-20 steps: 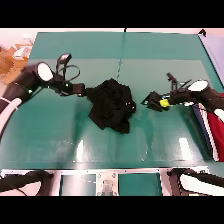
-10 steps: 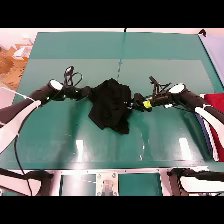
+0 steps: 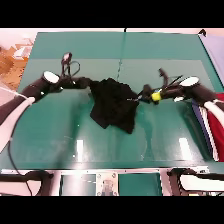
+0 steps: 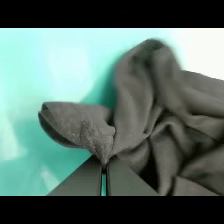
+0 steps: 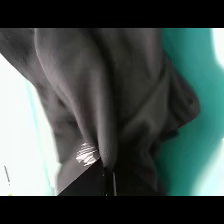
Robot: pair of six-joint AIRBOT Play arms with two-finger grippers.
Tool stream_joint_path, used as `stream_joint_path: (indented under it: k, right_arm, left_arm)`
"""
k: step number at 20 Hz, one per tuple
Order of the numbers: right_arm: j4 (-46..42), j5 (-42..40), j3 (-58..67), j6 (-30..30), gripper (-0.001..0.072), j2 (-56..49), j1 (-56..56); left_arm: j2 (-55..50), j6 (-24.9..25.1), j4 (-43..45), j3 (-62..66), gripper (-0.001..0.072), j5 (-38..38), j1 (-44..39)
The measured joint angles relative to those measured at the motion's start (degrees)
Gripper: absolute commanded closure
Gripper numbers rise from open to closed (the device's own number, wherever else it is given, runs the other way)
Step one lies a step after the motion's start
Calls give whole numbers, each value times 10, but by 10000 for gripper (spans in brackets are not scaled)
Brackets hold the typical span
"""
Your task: Fold the shirts.
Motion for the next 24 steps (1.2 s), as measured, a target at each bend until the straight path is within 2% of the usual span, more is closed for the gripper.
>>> stream_joint_path:
  k: [6, 12, 15, 19, 24]
  right_arm:
    - [2, 97, 161, 0, 691, 94, -121]
    - [8, 141, 312, 1, 691, 200, -190]
    - [-8, 147, 360, -1, 691, 242, -217]
    - [-45, 152, 380, -1, 690, 269, -240]
    - [-72, 144, 292, -21, 690, 276, -214]
  left_arm:
    - [182, -63, 177, 74, 688, -71, 0]
    - [320, -94, 248, 216, 688, -173, 0]
    - [350, -116, 297, 284, 688, -226, 0]
    - [358, -166, 414, 326, 687, -298, 0]
    - [326, -195, 477, 297, 688, -342, 0]
